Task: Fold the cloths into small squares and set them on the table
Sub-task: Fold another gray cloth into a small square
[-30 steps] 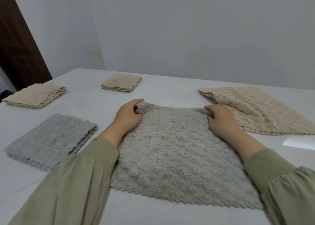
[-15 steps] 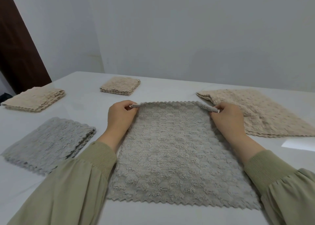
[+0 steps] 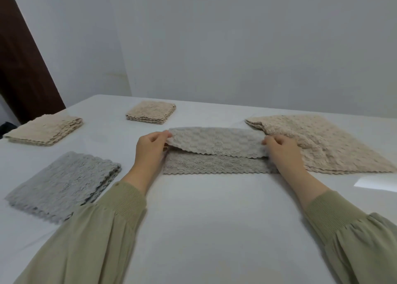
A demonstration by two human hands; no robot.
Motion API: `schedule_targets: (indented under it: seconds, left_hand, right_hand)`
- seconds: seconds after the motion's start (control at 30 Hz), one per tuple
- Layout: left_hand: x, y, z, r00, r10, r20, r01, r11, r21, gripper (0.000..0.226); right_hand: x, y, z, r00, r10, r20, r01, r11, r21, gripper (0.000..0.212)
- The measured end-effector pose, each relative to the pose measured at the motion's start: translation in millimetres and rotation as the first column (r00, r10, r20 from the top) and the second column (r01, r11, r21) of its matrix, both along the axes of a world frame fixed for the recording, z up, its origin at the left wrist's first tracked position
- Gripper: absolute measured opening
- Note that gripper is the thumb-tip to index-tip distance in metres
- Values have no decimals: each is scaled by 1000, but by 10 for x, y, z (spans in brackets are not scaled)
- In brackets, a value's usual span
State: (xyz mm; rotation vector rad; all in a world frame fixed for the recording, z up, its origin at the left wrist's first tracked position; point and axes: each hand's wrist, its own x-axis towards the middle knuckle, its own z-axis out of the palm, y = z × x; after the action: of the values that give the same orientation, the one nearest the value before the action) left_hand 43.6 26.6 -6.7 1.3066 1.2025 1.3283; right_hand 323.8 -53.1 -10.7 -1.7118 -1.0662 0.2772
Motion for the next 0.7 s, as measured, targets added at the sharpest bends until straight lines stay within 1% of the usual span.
schedule_targets:
  seconds: [0.07, 0.1, 0.13, 0.2, 0.27, 0.3, 0.33, 0.37, 0.4, 0.43, 0.47, 0.5, 0.53, 0.6, 0.63, 0.7]
  left_hand:
    - [-15, 13, -32, 998, 0, -65, -2, 1000, -24, 14]
    - [-16, -1, -34, 992, 8, -126, -9, 1000, -7, 15]
    - [-18, -19, -32, 984, 20, -177, -19, 1000, 13, 18]
    - [-26, -42, -34, 977, 14, -211, -7, 999, 34, 23]
    - [-40, -85, -32, 977, -8, -212, 16, 999, 33, 26]
    - [-55, -86, -51, 959, 4, -282, 15, 998, 64, 22]
    - [-69, -91, -67, 908, 47, -416, 10, 991, 134, 16]
    - [-84, -105, -79, 825, 107, -555, 23, 975, 223, 14]
    - [-95, -123, -91, 749, 165, -642, 65, 946, 318, 18]
    - [-93, -136, -98, 699, 196, -687, 129, 911, 391, 21]
    - [-85, -151, -108, 662, 201, -722, 205, 878, 432, 23]
    - [-74, -175, -118, 624, 184, -760, 286, 851, 440, 24]
    - [-58, -204, -133, 580, 149, -801, 360, 835, 416, 24]
    - [-20, -266, -163, 503, 67, -861, 455, 827, 331, 23]
    - [-10, -293, -163, 482, 50, -875, 468, 829, 305, 22]
    - [-8, -317, -134, 462, 55, -885, 456, 841, 290, 17]
  right_hand:
    - [8, -19, -17, 999, -20, 25, 21, 999, -29, 14]
    - [-1, -36, -9, 999, -28, 29, 28, 1000, -10, 13]
    - [-8, -49, -6, 999, -36, 32, 35, 999, 19, 16]
    - [-14, -78, -13, 997, -55, 44, 52, 996, 79, 18]
    - [-9, -104, -30, 989, -90, 117, 81, 994, 74, 19]
    - [-2, -116, -41, 976, -93, 195, 87, 995, 42, 21]
    - [5, -127, -50, 955, -84, 285, 86, 996, 6, 24]
    - [3, -141, -49, 928, -72, 365, 83, 996, -14, 27]
    - [-2, -151, -48, 904, -67, 423, 82, 997, -15, 28]
    - [-10, -156, -49, 882, -65, 467, 79, 997, -11, 28]
    - [-24, -157, -54, 862, -49, 504, 70, 997, -22, 26]
    - [-45, -160, -62, 844, -11, 537, 52, 997, -62, 24]
    - [-72, -164, -76, 825, 44, 563, 30, 992, -123, 23]
    - [-121, -184, -113, 781, 153, 606, -5, 971, -238, 22]
    - [-138, -204, -119, 759, 183, 625, -14, 964, -265, 22]
    - [-149, -243, -104, 747, 212, 630, -40, 960, -277, 24]
